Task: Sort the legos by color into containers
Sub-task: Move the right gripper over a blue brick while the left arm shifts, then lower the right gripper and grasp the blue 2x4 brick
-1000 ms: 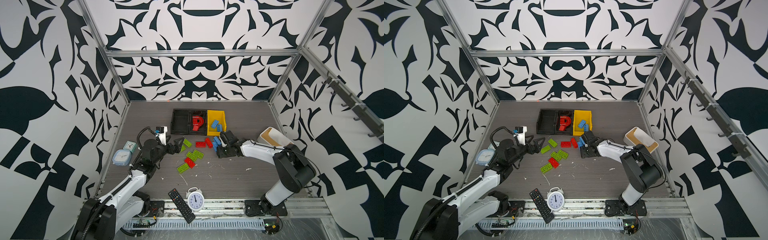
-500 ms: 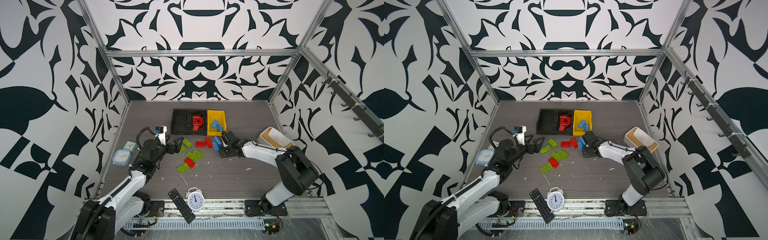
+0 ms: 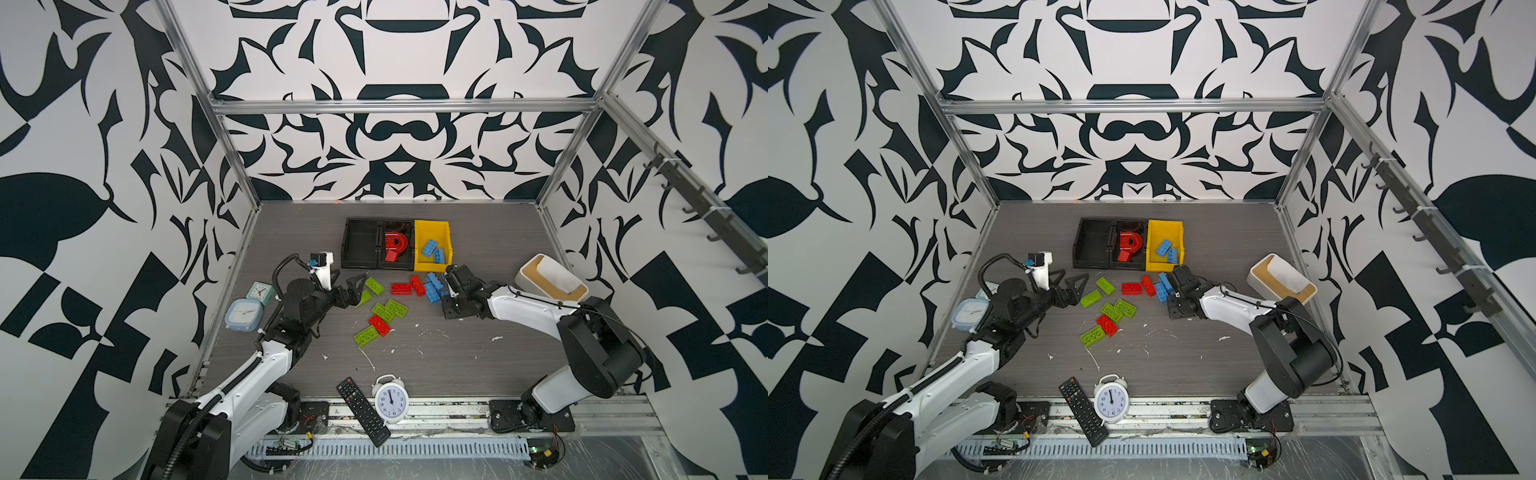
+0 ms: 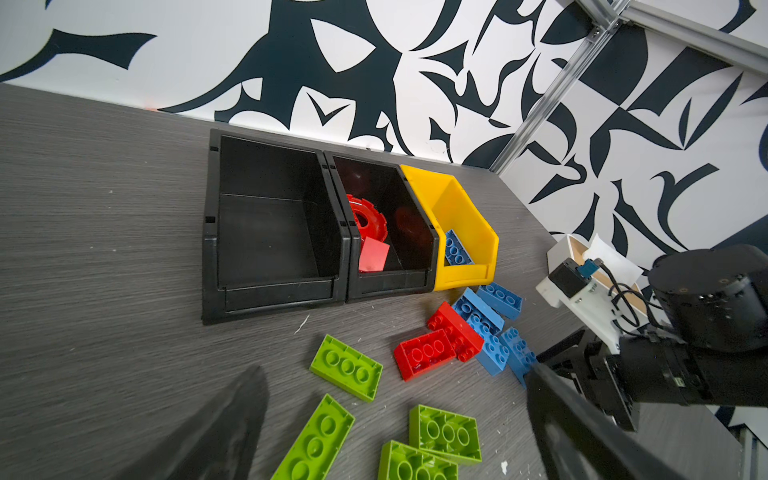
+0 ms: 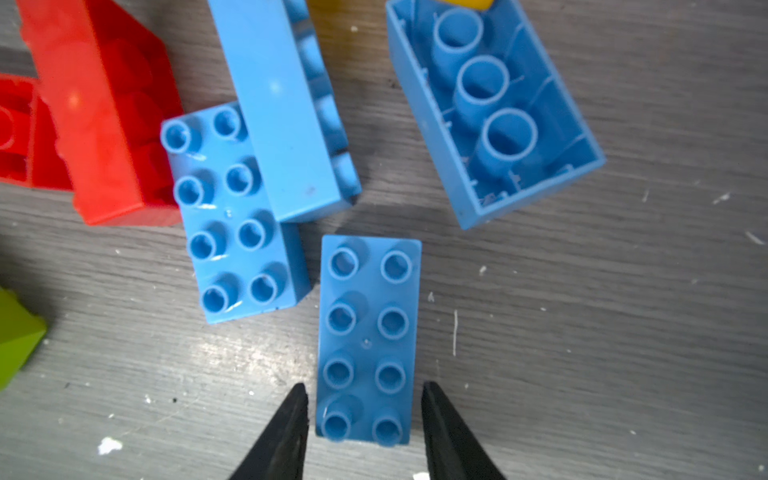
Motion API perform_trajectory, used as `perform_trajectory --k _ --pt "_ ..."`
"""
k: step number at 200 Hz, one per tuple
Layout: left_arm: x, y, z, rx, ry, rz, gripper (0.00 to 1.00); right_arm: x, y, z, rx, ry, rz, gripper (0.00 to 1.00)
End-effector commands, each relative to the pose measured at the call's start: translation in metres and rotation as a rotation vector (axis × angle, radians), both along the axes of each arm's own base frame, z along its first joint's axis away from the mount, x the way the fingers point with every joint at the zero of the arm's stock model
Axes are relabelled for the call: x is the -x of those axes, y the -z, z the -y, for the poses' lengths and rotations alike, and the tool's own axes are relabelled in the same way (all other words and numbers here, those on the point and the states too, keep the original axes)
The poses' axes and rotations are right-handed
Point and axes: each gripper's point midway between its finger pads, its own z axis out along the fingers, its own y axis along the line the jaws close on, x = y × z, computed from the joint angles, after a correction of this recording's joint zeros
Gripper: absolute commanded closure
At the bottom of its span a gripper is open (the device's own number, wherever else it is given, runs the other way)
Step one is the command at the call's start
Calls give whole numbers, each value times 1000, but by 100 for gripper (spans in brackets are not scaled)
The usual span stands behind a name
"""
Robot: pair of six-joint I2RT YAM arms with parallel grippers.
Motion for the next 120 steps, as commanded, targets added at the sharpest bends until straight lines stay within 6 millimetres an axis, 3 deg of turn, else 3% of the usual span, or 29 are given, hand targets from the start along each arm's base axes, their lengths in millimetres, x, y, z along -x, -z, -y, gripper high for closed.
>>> perform_trajectory --k 1,77,120 --pt "2 7 -2 -11 -5 -9 0 -5 -1 -4 -14 0 16 53" --pt "2 7 -1 -10 -2 -10 0 -6 6 -6 -6 -5 -4 62" --pt "2 7 -2 -10 -6 -9 0 -5 -7 -3 -9 -2 26 73"
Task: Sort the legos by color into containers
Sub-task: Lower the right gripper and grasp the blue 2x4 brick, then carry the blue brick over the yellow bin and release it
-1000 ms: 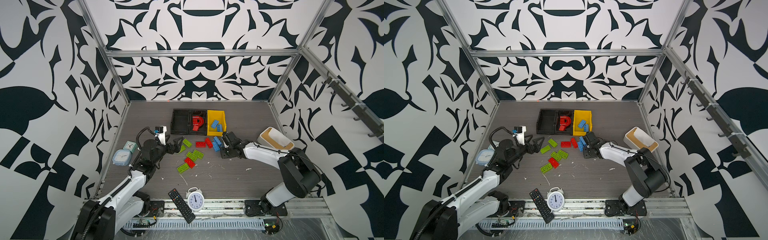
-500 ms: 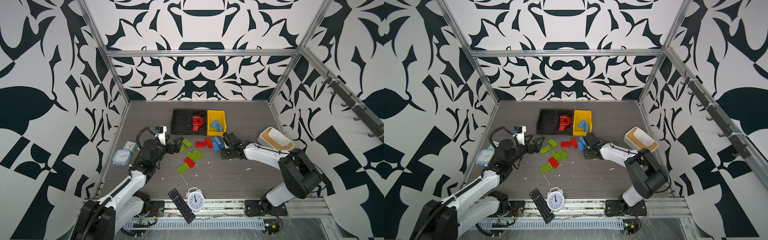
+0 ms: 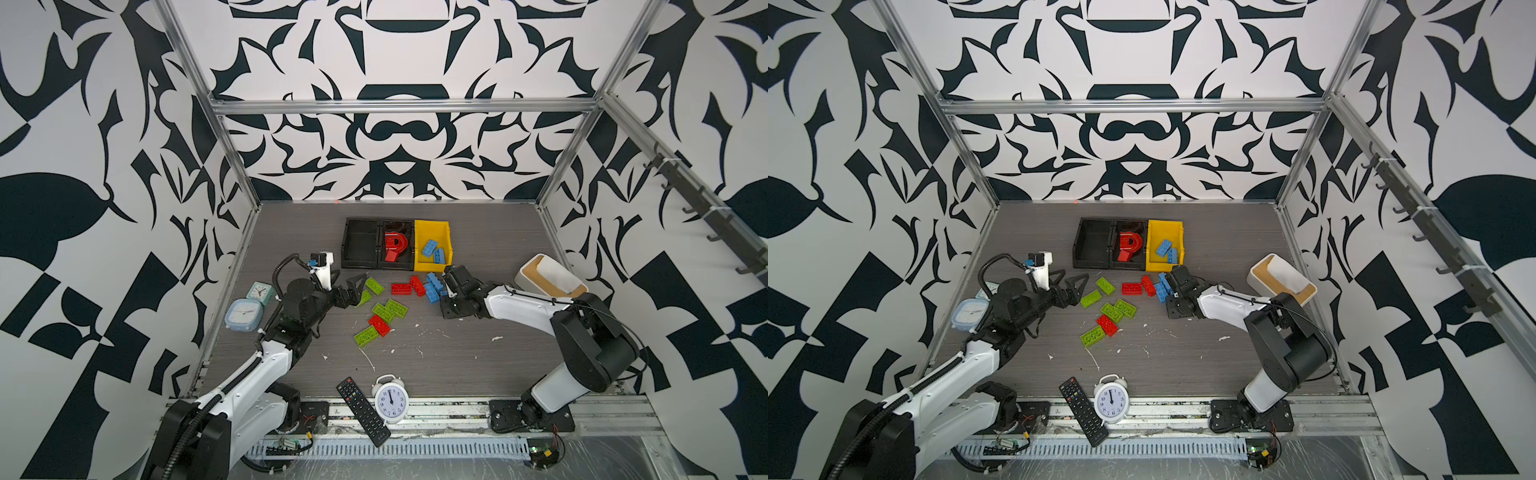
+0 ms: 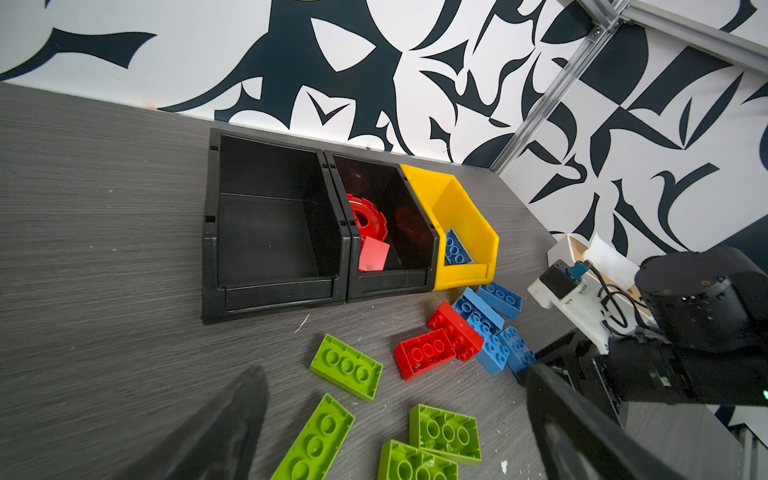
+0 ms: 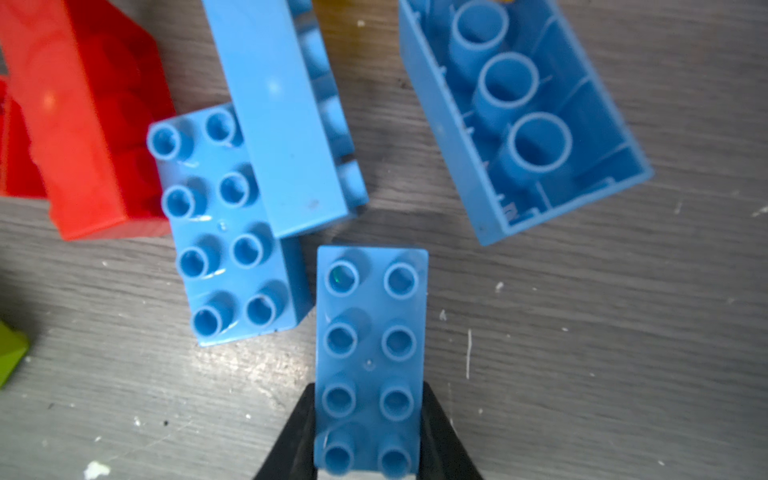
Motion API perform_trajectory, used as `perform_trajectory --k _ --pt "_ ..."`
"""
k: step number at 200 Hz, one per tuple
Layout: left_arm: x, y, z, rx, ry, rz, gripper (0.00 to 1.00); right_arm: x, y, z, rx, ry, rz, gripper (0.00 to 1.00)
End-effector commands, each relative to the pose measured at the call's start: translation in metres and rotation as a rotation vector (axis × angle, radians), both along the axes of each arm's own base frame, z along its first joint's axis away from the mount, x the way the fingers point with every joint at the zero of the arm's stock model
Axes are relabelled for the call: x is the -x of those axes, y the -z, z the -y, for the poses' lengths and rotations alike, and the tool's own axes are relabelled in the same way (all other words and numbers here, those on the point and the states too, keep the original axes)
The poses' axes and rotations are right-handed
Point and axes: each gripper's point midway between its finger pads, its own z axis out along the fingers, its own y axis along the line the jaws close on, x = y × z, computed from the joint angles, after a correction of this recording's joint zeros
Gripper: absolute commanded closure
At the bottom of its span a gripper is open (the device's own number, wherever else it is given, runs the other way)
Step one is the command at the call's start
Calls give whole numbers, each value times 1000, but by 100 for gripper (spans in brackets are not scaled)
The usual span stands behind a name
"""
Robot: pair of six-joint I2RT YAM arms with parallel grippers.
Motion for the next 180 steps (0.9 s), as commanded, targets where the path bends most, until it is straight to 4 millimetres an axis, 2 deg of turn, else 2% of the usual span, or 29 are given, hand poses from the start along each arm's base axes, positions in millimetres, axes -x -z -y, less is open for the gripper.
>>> perform_trajectory --k 1,29,68,110,150,180 --pt "3 6 -2 -10 -5 -8 0 -2 -16 0 -10 4 33 73" --pt "2 7 -2 -9 -6 -10 0 1 -30 6 -4 10 55 74" --pt "2 7 -2 -8 -6 -11 0 6 -60 15 -9 24 116 76" --pt "2 7 -1 -4 -4 -11 0 5 -105 12 -60 11 187 76" --pt "1 8 4 -3 23 -16 0 -24 -145 -10 -103 -48 285 76" --pt "1 10 2 -3 9 -20 0 -60 -154 -35 -134 -92 314 76"
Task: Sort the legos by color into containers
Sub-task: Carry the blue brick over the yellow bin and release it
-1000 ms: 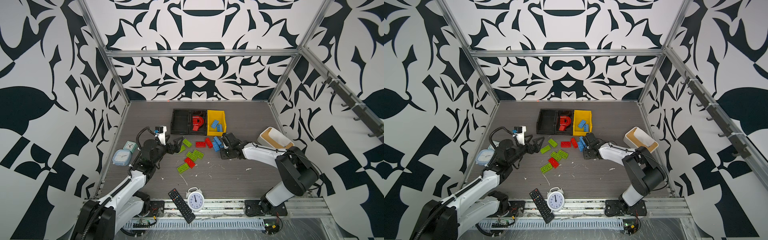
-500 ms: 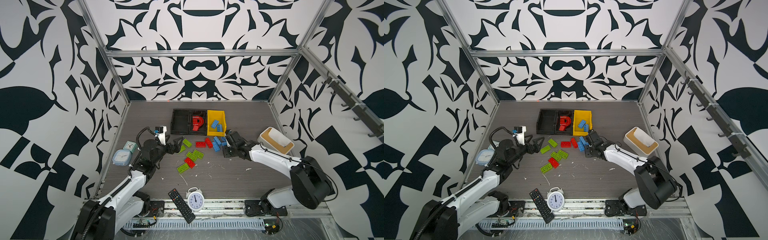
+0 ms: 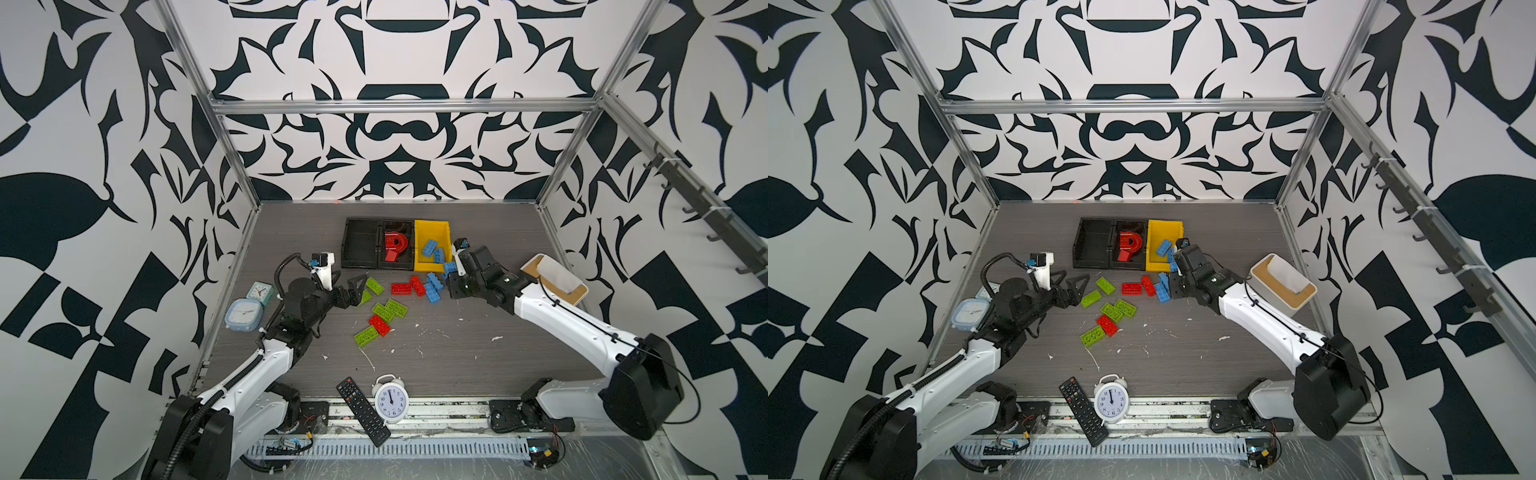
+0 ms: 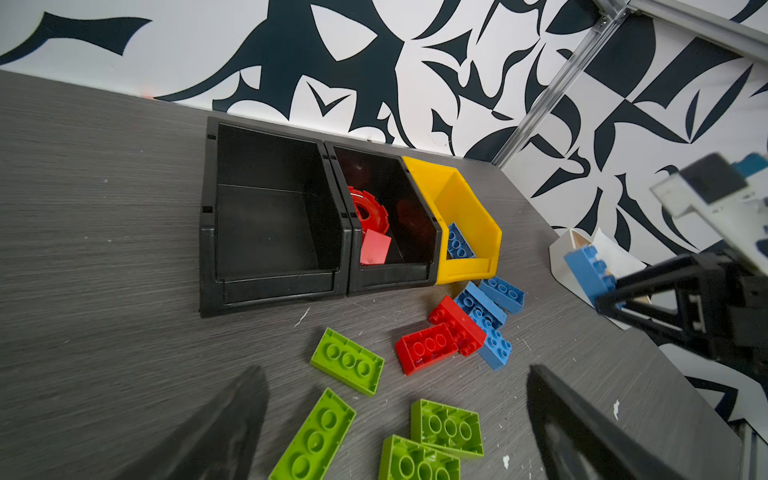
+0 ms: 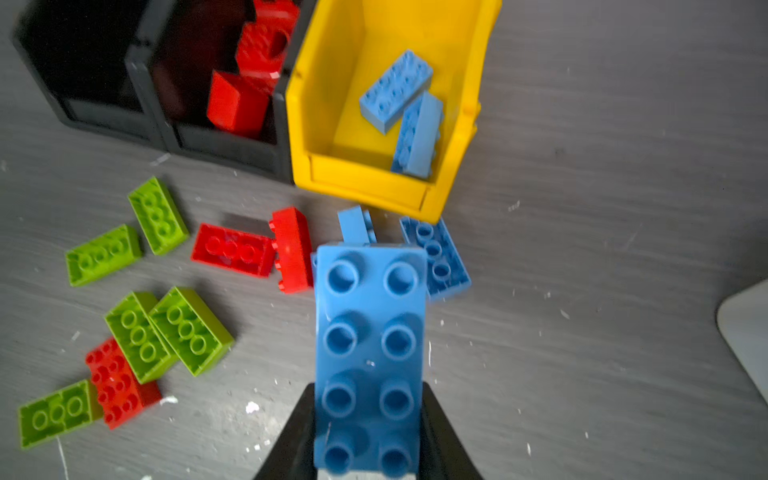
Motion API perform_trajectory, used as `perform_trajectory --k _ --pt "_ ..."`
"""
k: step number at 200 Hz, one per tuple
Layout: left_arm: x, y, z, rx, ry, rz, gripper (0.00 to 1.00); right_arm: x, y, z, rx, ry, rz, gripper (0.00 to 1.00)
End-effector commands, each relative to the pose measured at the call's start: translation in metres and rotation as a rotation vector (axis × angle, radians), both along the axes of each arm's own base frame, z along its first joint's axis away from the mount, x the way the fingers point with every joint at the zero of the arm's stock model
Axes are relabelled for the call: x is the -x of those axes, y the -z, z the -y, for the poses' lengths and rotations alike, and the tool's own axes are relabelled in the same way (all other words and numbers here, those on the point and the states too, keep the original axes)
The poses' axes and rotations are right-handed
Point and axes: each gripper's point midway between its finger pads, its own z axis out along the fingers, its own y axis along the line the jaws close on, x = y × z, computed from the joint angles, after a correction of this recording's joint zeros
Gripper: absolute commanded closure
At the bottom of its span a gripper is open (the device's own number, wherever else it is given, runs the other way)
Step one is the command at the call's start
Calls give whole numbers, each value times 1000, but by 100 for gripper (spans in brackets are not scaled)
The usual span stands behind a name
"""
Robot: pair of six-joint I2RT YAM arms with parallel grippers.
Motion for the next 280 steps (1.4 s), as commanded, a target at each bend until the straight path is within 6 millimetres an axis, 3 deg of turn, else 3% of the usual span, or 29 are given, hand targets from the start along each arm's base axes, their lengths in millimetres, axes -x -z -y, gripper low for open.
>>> perform_trajectory --k 1,47,95,210,280 --pt "2 2 0 3 5 3 0 -31 -20 -22 -37 -55 69 76" --pt "6 -2 -4 14 -12 27 0 -89 -17 -44 -82 -60 97 76" --pt "6 -3 -1 27 2 20 0 -126 -1 -54 -91 -39 92 75" --pt "6 -1 1 34 11 11 0 -151 15 -47 -100 4 84 70" --pt "7 -4 -1 37 4 18 0 -153 15 -45 -103 15 77 43"
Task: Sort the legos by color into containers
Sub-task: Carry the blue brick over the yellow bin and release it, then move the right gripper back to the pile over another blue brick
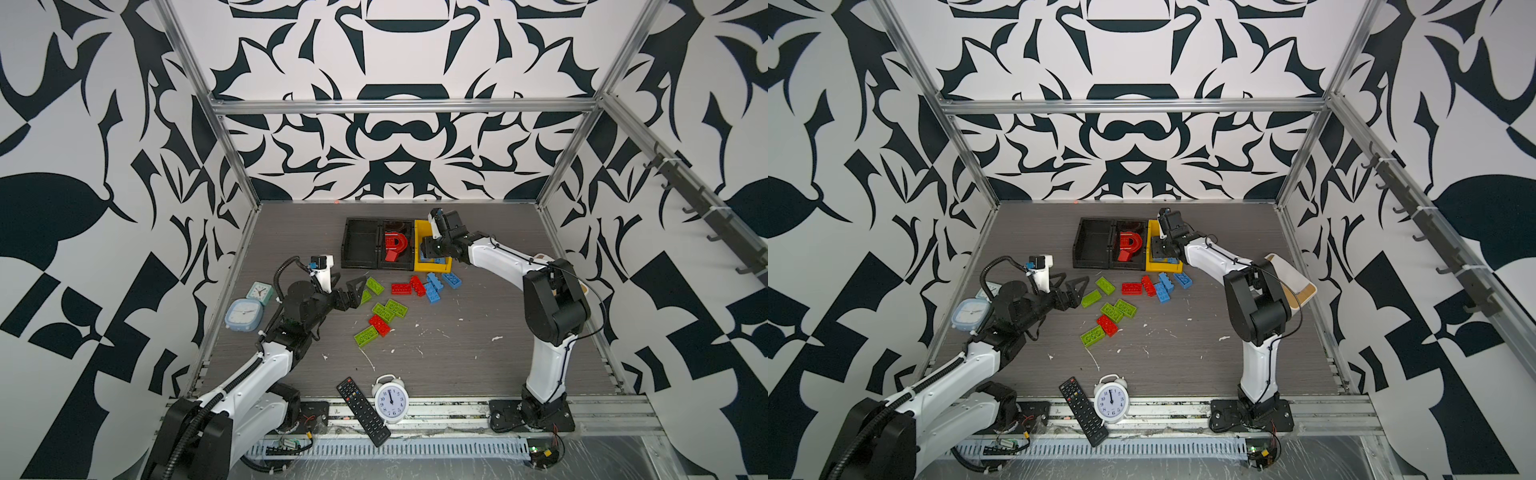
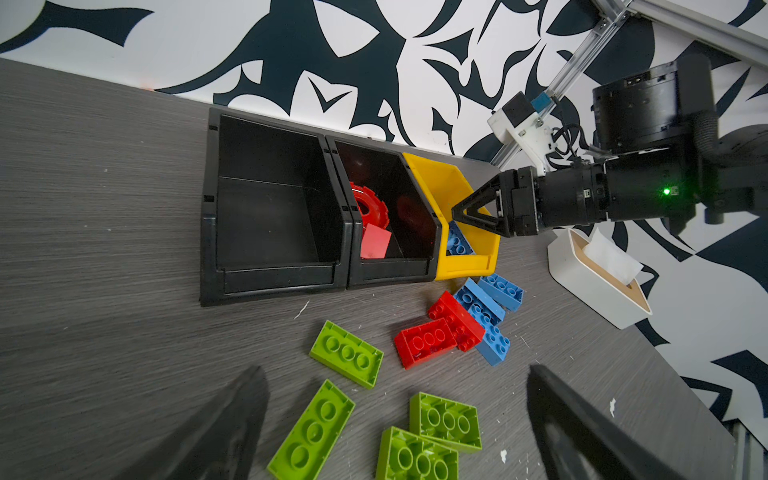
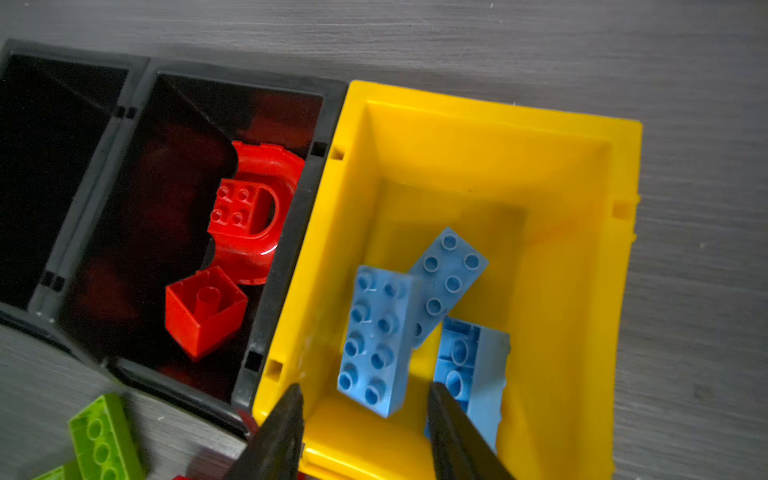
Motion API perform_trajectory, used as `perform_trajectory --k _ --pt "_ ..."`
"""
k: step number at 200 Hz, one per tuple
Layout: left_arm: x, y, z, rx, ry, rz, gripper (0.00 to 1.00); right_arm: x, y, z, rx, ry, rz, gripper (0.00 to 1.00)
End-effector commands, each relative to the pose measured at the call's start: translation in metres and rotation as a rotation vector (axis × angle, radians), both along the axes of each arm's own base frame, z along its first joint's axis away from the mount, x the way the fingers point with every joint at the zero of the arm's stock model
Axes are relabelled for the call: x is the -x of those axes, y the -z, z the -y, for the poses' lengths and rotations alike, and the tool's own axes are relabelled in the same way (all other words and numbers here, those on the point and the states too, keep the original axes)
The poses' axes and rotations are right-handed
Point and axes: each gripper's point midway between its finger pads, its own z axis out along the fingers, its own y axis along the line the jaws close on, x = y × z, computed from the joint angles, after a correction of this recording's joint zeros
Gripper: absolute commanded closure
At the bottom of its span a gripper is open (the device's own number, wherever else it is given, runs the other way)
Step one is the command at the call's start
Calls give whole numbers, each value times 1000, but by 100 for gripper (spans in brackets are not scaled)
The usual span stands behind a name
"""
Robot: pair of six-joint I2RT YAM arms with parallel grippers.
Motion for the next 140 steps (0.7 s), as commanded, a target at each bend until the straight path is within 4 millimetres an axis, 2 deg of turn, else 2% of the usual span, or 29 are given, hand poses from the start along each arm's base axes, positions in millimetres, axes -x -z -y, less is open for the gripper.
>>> perform_trajectory --k 1,22,44,87,108,140 --pt "3 -7 1 23 8 20 0 -9 -32 -5 -34 -2 68 43" --pt "4 -8 1 24 6 21 0 -4 -35 -3 -31 -9 66 42" --pt "4 -7 0 22 3 21 0 10 -41 -1 -32 -31 60 42" --pt "4 -7 -1 18 -3 19 0 57 -42 14 -6 -57 37 47" --pt "3 -7 -1 19 -3 17 0 79 -33 26 21 -65 10 48" --pt "2 -5 -1 14 -5 12 0 101 -24 36 40 -78 -6 48"
